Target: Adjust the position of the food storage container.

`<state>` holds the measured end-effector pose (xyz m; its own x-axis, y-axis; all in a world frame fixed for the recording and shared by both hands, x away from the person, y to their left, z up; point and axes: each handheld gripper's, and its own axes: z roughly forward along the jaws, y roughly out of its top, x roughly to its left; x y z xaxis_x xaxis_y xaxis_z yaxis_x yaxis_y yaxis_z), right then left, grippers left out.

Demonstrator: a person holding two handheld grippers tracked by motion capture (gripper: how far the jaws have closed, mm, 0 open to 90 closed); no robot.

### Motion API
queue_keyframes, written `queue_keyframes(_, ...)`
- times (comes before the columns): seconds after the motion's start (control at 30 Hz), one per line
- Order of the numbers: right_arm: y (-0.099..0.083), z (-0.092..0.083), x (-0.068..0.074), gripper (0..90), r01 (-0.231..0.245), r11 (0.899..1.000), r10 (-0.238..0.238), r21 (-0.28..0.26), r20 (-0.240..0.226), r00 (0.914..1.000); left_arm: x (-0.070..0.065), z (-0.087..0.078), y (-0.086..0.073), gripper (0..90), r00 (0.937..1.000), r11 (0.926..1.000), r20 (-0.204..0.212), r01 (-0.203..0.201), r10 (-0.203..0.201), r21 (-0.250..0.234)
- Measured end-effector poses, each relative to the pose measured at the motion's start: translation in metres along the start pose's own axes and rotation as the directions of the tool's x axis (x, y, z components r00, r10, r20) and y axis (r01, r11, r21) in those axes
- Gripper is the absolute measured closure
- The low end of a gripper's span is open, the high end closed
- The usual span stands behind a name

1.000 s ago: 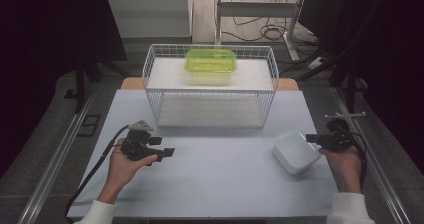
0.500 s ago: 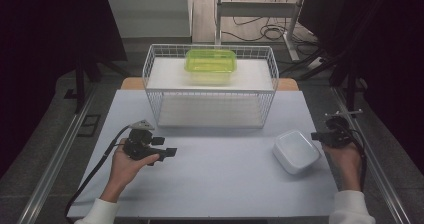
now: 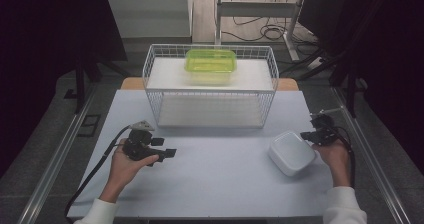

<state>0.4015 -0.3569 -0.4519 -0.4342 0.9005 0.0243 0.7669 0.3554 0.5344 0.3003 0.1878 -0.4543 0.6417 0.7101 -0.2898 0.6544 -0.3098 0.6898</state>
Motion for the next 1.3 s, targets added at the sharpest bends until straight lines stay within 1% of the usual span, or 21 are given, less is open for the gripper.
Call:
queue_keyframes(0.03, 0.001, 0.001, 0.003, 89.6, 0.007, 1.000, -0.007, 0.002, -0.009, 0.9999, 0.000, 0.000, 0.000, 29.9, 1.0000, 1.0000, 0.001, 0.001, -0.001, -0.001)
queue_keyframes(0.07, 0.004, 0.004, 0.011, 89.6, 0.031, 1.000, -0.031, 0.006, -0.027, 0.9992, 0.000, 0.000, 0.000, 30.0, 1.0000, 1.0000, 0.002, 0.002, -0.002, -0.001)
queue_keyframes(0.1, 0.006, 0.005, 0.016, 89.6, 0.040, 0.999, -0.040, 0.008, -0.038, 0.9985, 0.001, 0.000, 0.000, 30.0, 1.0000, 1.0000, 0.002, 0.003, -0.003, 0.000)
queue_keyframes(0.13, 0.006, 0.005, 0.016, 89.6, 0.040, 0.999, -0.040, 0.008, -0.038, 0.9985, 0.001, 0.000, 0.000, 30.0, 1.0000, 1.0000, 0.002, 0.003, -0.003, 0.000)
queue_keyframes(0.17, 0.008, 0.008, 0.025, 89.6, 0.056, 0.998, -0.055, 0.011, -0.056, 0.9969, 0.001, 0.001, 0.000, 29.9, 1.0000, 1.0000, 0.001, 0.003, -0.003, 0.001)
queue_keyframes(0.2, 0.008, 0.008, 0.025, 89.6, 0.056, 0.998, -0.055, 0.011, -0.056, 0.9969, 0.001, 0.001, 0.000, 29.9, 1.0000, 1.0000, 0.000, 0.003, -0.003, 0.002)
queue_keyframes(0.23, 0.011, 0.011, 0.035, 89.6, 0.079, 0.997, -0.077, 0.017, -0.072, 0.9944, 0.001, 0.001, 0.000, 29.9, 1.0000, 1.0000, 0.001, 0.003, -0.003, 0.002)
queue_keyframes(0.27, 0.012, 0.012, 0.041, 89.6, 0.091, 0.996, -0.090, 0.018, -0.074, 0.9932, 0.001, 0.001, 0.000, 30.0, 1.0000, 1.0000, 0.001, 0.003, -0.003, 0.002)
queue_keyframes(0.3, 0.012, 0.012, 0.041, 89.6, 0.091, 0.996, -0.090, 0.018, -0.074, 0.9932, 0.001, 0.001, 0.000, 30.0, 1.0000, 1.0000, 0.002, 0.002, -0.002, 0.002)
queue_keyframes(0.43, 0.015, 0.015, 0.062, 89.6, 0.129, 0.991, -0.126, 0.029, -0.091, 0.9879, 0.001, 0.000, 0.000, 29.9, 1.0000, 1.0000, -0.002, 0.000, 0.000, 0.005)
queue_keyframes(0.47, 0.016, 0.016, 0.072, 89.6, 0.151, 0.988, -0.147, 0.032, -0.103, 0.9837, 0.002, 0.001, 0.000, 29.8, 1.0000, 1.0000, -0.002, 0.000, 0.000, 0.006)
queue_keyframes(0.53, 0.016, 0.017, 0.076, 89.6, 0.161, 0.986, -0.156, 0.033, -0.105, 0.9821, 0.002, 0.001, 0.000, 29.8, 1.0000, 1.0000, -0.004, 0.000, 0.000, 0.008)
queue_keyframes(0.6, 0.016, 0.019, 0.084, 89.6, 0.180, 0.983, -0.174, 0.037, -0.123, 0.9771, 0.003, 0.001, 0.000, 29.8, 1.0000, 0.9999, -0.004, 0.002, -0.002, 0.010)
queue_keyframes(0.67, 0.016, 0.021, 0.087, 89.6, 0.191, 0.981, -0.184, 0.045, -0.119, 0.9756, 0.004, 0.001, -0.001, 29.7, 1.0000, 0.9999, -0.003, 0.004, -0.004, 0.010)
queue_keyframes(0.8, 0.016, 0.022, 0.087, 89.6, 0.203, 0.978, -0.196, 0.051, -0.114, 0.9739, 0.004, -0.001, -0.001, 29.6, 1.0000, 1.0000, -0.005, 0.003, -0.003, 0.006)
queue_keyframes(0.87, 0.016, 0.018, 0.085, 89.6, 0.192, 0.981, -0.187, 0.039, -0.111, 0.9761, 0.005, -0.002, -0.001, 29.6, 1.0000, 1.0000, -0.005, 0.005, -0.005, 0.002)
queue_keyframes(0.97, 0.014, 0.010, 0.080, 89.6, 0.168, 0.986, -0.166, 0.018, -0.105, 0.9806, 0.004, -0.003, -0.002, 29.6, 0.9999, 1.0000, -0.010, 0.006, -0.006, 0.001)
queue_keyframes(1.07, 0.007, -0.004, 0.070, 89.6, 0.122, 0.993, -0.122, -0.005, -0.091, 0.9884, 0.004, -0.004, -0.003, 29.6, 0.9999, 1.0000, -0.014, 0.001, -0.001, 0.008)
queue_keyframes(1.2, -0.012, -0.025, 0.055, 89.6, 0.069, 0.998, -0.070, -0.015, -0.043, 0.9966, 0.005, -0.005, -0.003, 29.6, 0.9999, 1.0000, -0.015, 0.002, -0.002, 0.005)
queue_keyframes(1.27, -0.024, -0.034, 0.049, 89.6, 0.046, 0.999, -0.046, -0.017, -0.015, 0.9988, 0.005, -0.005, -0.003, 29.6, 0.9999, 1.0000, -0.014, 0.002, -0.002, 0.001)
queue_keyframes(1.3, -0.031, -0.039, 0.047, 89.6, 0.032, 0.999, -0.032, -0.013, -0.014, 0.9994, 0.005, -0.006, -0.003, 29.6, 0.9999, 1.0000, -0.013, 0.002, -0.002, 0.001)
